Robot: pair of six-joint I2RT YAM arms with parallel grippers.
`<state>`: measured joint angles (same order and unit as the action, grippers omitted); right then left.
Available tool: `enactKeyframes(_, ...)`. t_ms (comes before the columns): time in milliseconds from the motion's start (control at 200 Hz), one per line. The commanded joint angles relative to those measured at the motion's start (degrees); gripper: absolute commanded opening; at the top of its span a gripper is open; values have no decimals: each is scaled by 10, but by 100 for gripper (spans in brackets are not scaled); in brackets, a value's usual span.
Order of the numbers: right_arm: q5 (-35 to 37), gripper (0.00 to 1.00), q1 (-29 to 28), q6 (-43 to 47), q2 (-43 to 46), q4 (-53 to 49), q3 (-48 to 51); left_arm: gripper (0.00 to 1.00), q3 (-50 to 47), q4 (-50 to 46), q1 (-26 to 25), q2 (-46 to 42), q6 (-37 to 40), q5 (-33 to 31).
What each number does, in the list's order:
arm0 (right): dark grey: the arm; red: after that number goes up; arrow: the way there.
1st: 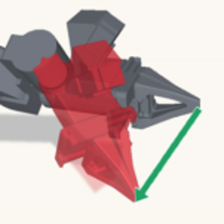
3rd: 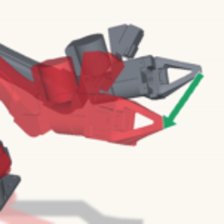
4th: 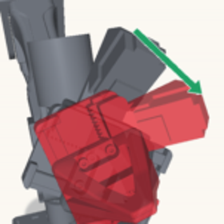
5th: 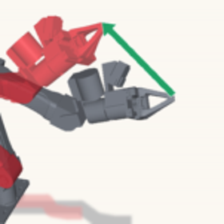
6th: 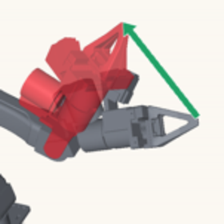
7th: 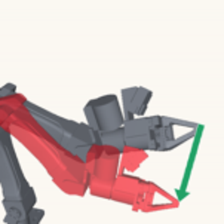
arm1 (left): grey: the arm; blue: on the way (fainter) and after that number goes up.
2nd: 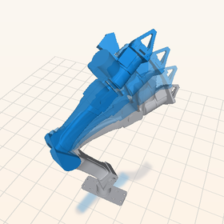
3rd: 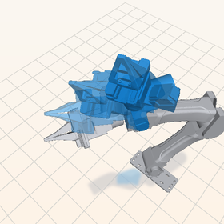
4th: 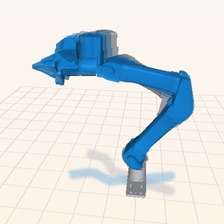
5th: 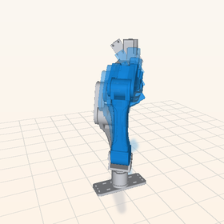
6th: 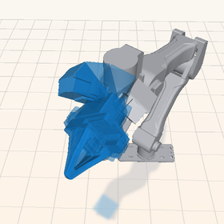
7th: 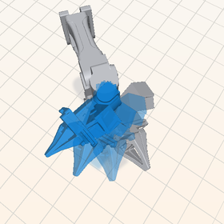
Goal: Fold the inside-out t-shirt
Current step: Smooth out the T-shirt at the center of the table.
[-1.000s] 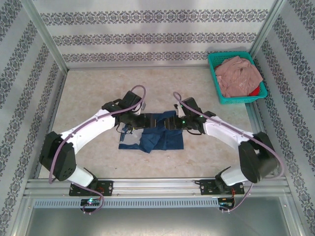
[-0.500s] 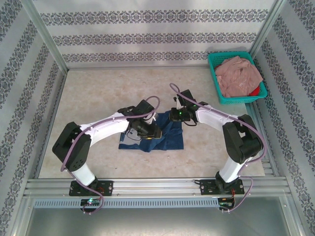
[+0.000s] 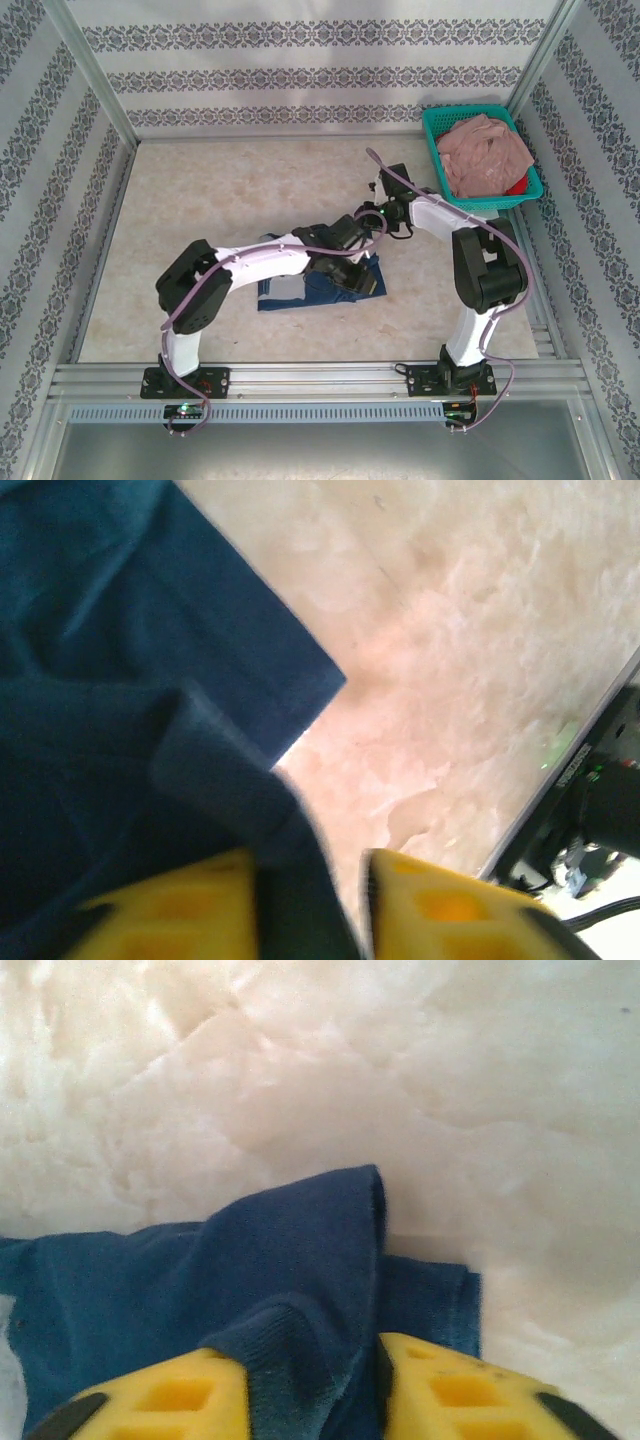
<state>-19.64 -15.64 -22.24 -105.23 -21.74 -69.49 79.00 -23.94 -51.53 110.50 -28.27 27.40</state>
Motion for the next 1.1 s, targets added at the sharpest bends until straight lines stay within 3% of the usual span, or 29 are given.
enactKeyframes(0,-23,46,13,21,-6,-51,-29,53,24,6,-12,3,40,-8)
enactKeyframes(95,-2,52,23,31,17,-79,-18,63,20,14,-12,-17,50,-18)
enactKeyframes(265,16,55,25,21,130,-97,82,70,-16,7,-3,-94,75,-60)
enactKeyframes(420,-8,60,-26,-16,246,-83,205,73,-104,-15,92,-179,30,-71)
enactKeyframes(615,6,59,-90,-60,225,-69,253,73,-129,-59,206,-166,9,-38)
enactKeyframes(809,24,55,-97,-55,195,-68,258,74,-132,-60,248,-132,16,-35)
enactKeyframes(884,29,50,-97,-46,186,-65,255,74,-131,-59,249,-120,19,-37)
enactKeyframes(1094,37,19,-98,-31,179,-72,229,74,-145,-78,252,-109,28,-69)
